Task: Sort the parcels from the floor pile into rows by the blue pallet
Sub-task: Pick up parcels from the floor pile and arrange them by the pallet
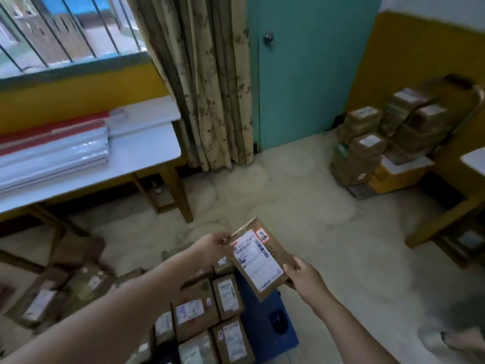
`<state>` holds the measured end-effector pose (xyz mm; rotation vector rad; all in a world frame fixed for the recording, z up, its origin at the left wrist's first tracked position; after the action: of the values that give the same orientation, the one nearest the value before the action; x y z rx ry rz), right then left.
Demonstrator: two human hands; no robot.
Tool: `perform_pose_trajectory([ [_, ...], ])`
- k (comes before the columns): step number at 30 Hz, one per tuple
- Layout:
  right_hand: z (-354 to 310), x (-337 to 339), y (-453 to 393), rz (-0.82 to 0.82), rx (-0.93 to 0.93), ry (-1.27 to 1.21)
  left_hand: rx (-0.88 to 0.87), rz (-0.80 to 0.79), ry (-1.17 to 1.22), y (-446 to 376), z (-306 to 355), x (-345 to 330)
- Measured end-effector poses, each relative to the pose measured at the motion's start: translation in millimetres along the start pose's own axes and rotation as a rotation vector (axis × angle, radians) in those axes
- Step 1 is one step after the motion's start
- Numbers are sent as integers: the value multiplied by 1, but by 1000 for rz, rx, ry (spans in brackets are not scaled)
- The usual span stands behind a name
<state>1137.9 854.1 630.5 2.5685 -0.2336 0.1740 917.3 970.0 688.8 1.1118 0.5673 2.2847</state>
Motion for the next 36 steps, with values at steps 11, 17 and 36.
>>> perform_pose_trajectory([
  [11, 212, -53, -205, 30, -72, 221, 187, -41, 45, -227, -152, -152],
  [17, 350, -100, -274, 75, -120, 213, 198, -65, 8, -319, -257, -246],
  [36, 469, -148, -365, 57, -203, 86, 114, -190, 175, -421, -345, -316],
])
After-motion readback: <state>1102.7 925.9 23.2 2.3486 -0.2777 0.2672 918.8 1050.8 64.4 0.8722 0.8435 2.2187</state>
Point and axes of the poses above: each hand's wrist, its own y-axis away from the middle knuckle, its own x-axis out of the back of the hand, z = x × y, the point moved 6 cm from there along -y, towards the middle knuckle
